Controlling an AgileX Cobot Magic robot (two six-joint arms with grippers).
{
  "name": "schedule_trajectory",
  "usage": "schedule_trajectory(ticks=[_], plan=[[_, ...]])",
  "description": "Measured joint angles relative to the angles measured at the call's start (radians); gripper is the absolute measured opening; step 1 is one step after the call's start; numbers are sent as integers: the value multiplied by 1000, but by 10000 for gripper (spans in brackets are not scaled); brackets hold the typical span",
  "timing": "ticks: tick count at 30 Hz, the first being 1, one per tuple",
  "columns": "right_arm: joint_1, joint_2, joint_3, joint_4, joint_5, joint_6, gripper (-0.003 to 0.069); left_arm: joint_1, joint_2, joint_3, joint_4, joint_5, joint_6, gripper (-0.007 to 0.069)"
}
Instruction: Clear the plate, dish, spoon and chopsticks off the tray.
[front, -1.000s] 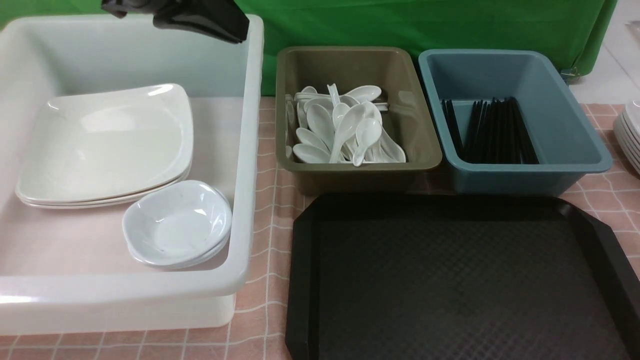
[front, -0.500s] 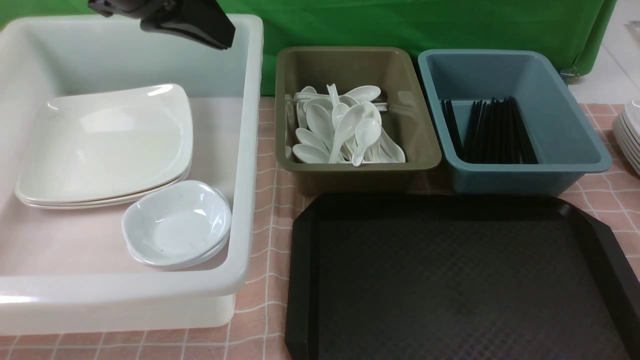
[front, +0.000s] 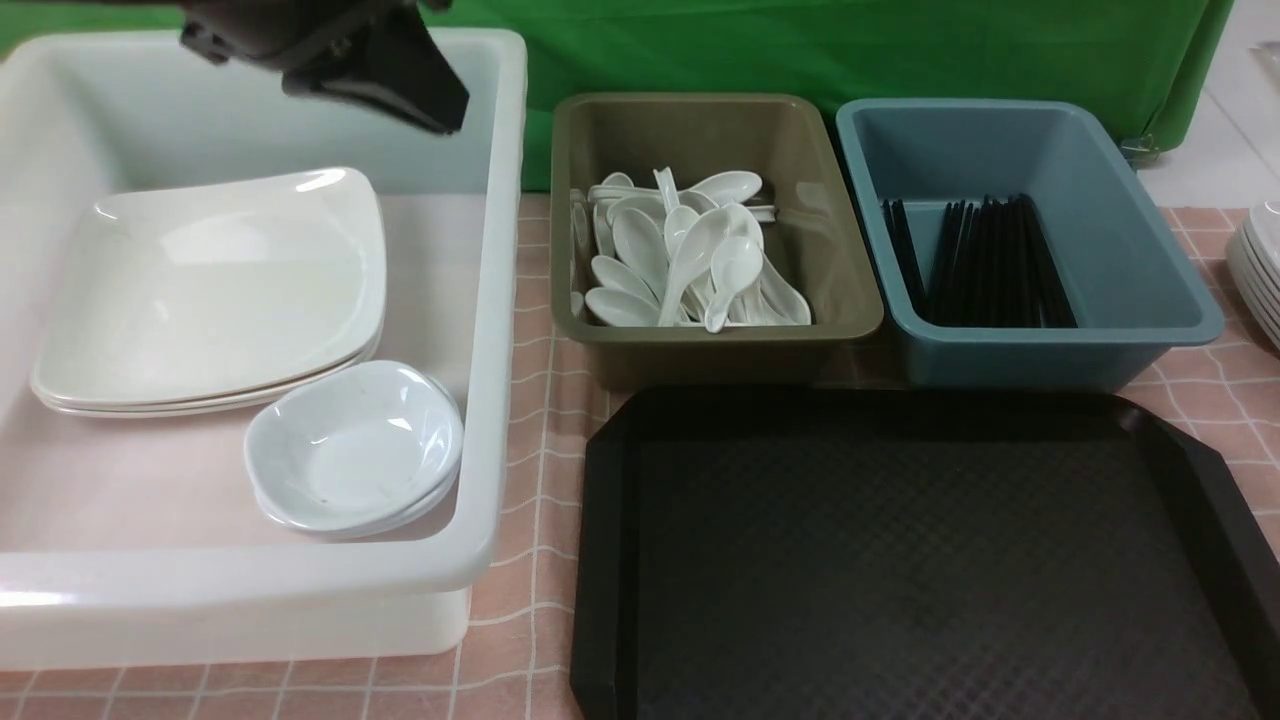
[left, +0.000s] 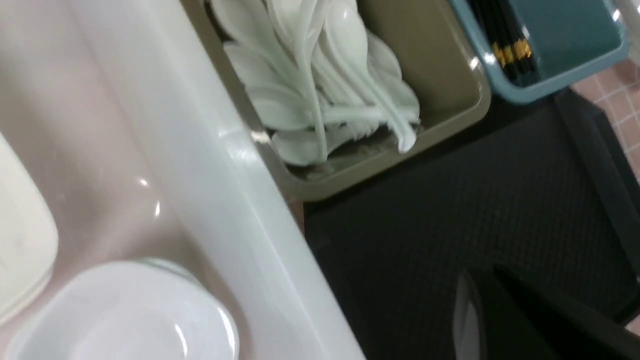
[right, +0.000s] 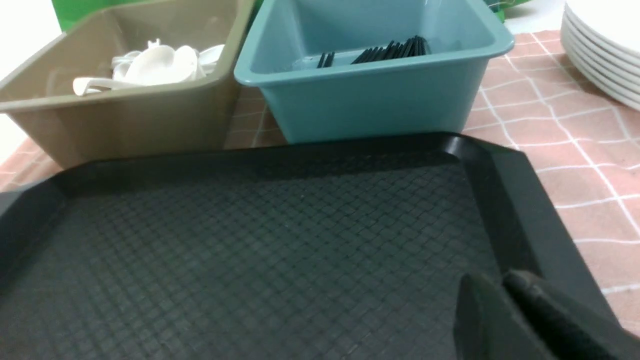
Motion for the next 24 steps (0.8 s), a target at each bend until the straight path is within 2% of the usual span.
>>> schedule_trajectory(ticks=[4, 14, 17, 19, 24], plan=[[0, 0, 0, 3, 1, -2, 113, 0, -19, 71, 2, 1, -1, -4], [0, 0, -3, 5, 23, -4, 137, 0, -252, 180, 1, 5, -1, -4], [0, 0, -4, 5, 29, -49, 144, 0, -295, 185, -10, 5, -1, -4], [0, 0, -4, 6, 30, -133, 152, 0, -321, 188, -14, 5, -1, -4], [0, 0, -4, 6, 30, -188, 165, 0, -343, 188, 19, 5, -50, -4]])
